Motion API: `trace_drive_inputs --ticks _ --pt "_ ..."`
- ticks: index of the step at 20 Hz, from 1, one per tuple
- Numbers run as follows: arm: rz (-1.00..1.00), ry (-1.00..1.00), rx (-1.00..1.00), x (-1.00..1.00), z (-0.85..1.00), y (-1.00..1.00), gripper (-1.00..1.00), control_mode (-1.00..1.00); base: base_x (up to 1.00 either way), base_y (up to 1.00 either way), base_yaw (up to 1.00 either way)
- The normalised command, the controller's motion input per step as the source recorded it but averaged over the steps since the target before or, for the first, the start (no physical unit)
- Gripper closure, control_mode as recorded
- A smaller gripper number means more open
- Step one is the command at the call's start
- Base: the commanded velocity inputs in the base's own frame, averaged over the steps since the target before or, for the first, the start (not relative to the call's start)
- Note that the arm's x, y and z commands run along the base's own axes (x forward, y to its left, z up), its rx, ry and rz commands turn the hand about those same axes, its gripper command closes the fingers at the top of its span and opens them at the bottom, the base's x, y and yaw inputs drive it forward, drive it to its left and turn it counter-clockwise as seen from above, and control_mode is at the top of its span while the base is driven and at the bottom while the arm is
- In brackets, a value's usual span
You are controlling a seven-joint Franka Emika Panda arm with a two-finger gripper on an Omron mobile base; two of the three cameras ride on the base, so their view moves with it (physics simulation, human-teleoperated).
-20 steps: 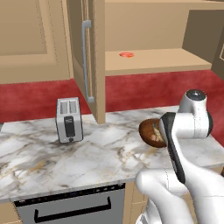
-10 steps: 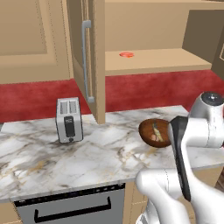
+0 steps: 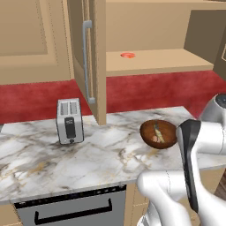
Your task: Open the cabinet. Pick the tangerine and banana from the cabinet and place them into the bowl. Then close the cabinet.
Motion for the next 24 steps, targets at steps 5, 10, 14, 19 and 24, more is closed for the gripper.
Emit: trace_drive_inputs --ticks 5,10,14,19,24 --pt "0.0 -0.05 0.0 -0.4 0.22 -0.03 -1.0 -1.0 0.0 0.0 0.0" --pt "0.0 -0.09 0.0 -0.46 0.26 -0.07 -1.0 -1.0 0.0 0.0 0.0" --pt "0.0 -0.11 0.0 -0.49 0.24 -0.12 -1.0 -1.0 0.0 0.0 0.0" --pt "0.0 -0.15 0.0 -0.44 0.18 -0.18 -1.0 -1.0 0.0 0.0 0.0" --pt "0.0 -0.17 0.01 -0.39 0.14 -0.26 -1.0 -1.0 0.0 0.0 0.0"
